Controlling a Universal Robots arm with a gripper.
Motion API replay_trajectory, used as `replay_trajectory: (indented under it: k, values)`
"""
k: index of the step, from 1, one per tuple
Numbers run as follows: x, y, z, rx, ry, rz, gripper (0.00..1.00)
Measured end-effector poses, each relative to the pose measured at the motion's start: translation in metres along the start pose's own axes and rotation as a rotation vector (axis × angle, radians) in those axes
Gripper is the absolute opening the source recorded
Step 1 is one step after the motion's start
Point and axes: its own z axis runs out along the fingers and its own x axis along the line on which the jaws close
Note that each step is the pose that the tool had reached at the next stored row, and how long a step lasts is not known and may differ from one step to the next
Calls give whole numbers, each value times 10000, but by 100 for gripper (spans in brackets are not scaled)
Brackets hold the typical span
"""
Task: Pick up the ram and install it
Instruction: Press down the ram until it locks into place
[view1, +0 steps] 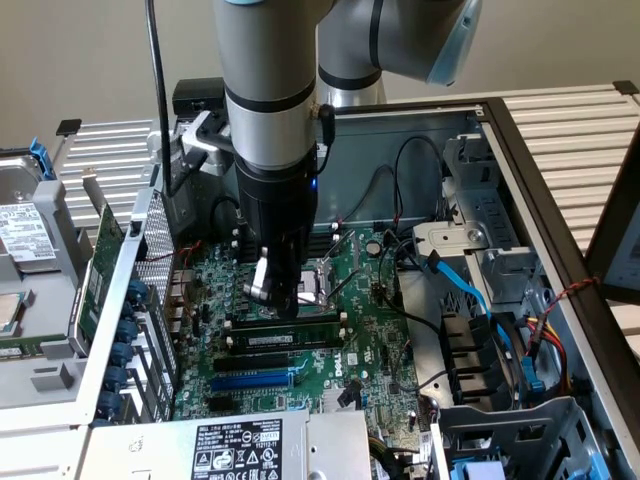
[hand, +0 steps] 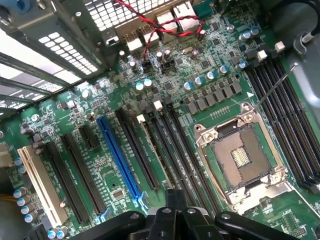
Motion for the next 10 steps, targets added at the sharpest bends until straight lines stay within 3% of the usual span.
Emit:
replay_trajectory:
  k: [10]
  values:
    - [0, 0, -1, 35, -20, 1506, 11]
